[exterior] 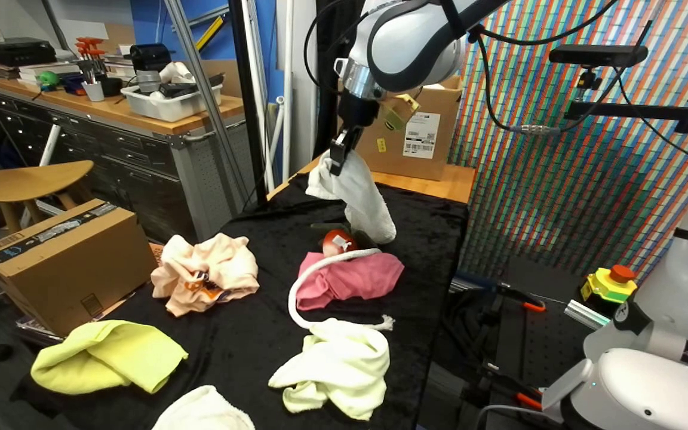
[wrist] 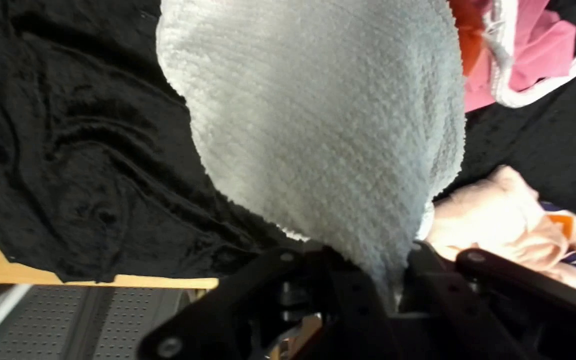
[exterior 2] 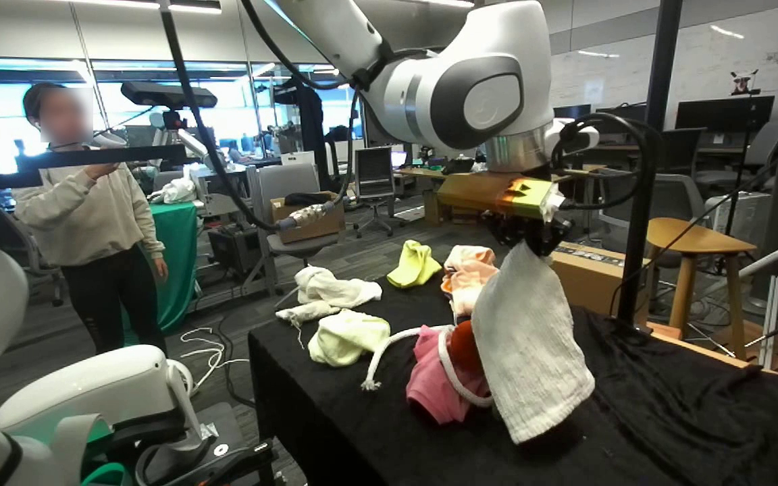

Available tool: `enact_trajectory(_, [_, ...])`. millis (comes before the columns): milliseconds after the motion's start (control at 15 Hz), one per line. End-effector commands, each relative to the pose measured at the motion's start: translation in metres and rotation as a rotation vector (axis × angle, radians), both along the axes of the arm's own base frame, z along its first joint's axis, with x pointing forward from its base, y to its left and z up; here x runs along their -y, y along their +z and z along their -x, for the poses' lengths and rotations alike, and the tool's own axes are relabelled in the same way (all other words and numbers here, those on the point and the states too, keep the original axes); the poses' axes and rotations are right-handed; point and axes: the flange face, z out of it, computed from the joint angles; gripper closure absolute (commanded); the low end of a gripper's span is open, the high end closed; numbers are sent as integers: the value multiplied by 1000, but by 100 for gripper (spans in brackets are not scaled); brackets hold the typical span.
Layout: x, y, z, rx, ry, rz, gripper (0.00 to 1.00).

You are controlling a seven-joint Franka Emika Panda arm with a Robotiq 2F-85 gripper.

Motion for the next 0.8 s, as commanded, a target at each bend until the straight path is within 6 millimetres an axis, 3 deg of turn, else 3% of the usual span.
enact_trajectory(0, [-47,7,4,-40,197,-1,91])
enact_trajectory(400, [-113,-20,3,-133,429,33,90])
enact_trajectory(733, [-128,-38,-8,-157,461,44,91])
